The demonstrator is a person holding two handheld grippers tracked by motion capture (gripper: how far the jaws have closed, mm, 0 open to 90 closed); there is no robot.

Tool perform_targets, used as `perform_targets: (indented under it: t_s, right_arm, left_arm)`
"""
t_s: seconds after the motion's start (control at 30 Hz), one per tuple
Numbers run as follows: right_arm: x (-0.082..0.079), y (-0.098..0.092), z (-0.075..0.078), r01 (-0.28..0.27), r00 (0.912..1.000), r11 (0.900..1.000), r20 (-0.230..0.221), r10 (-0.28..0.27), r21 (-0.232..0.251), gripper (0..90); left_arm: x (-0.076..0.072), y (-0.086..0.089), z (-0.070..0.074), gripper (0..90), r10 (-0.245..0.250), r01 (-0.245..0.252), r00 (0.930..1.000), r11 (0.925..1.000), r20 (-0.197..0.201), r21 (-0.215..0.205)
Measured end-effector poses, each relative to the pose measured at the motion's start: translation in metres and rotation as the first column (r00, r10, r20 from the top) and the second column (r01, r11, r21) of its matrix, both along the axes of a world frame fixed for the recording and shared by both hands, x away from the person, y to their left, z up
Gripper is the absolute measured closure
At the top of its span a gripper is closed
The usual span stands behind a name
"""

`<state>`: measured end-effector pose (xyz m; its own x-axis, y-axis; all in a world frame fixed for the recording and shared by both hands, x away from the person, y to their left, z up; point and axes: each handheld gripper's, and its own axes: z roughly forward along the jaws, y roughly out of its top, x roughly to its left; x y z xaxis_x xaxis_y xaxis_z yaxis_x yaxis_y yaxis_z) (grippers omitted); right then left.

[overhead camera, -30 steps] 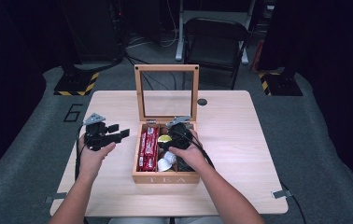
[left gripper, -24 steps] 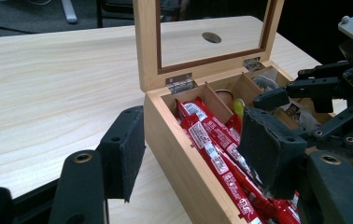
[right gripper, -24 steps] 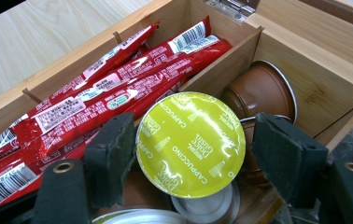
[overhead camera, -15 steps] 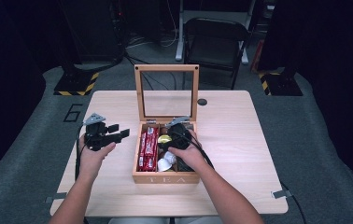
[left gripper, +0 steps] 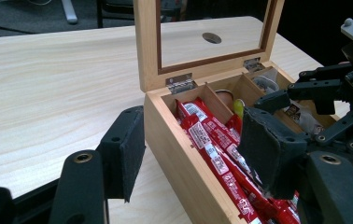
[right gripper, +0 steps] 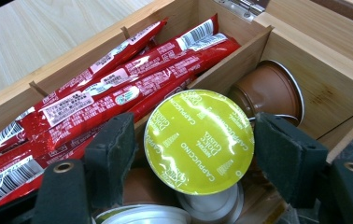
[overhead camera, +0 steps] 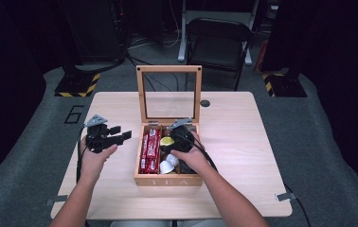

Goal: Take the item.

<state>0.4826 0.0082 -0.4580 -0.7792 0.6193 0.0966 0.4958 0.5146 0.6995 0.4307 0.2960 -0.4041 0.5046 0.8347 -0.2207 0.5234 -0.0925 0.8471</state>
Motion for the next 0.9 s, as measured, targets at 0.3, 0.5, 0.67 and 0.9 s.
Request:
perform_targets:
  t_s: [0.3,0.5,0.67,0.9]
  right_arm:
    - [0.0004,0.001,-0.0015,0.01,1.0,1.0,0.002,-0.01,-0.015,34.9]
    - [-0.0002,0.0011,-0.0011,0.01,0.9999,1.0,0.007,-0.01,-0.014,36.4]
    - [-0.0005,0.0013,-0.0011,0.011,0.9997,1.0,0.02,-0.01,-0.021,36.8]
    - [-0.0011,0.0009,0.0003,-0.001,0.9993,1.0,0.037,0.002,-0.019,36.9]
  left_arm:
    - [-0.0001,-0.0001,0.0,40.5,0.001,-0.001,1.0,1.0,0.004,-0.002]
    - [-0.0001,-0.0003,0.0,40.5,0.001,-0.001,1.0,1.0,0.003,-0.001]
    - [0.0,0.0004,0.0,40.5,0.004,-0.004,1.0,1.0,0.003,-0.004]
    - [0.0001,0.0019,0.0002,40.5,0.006,-0.006,1.0,1.0,0.003,-0.005]
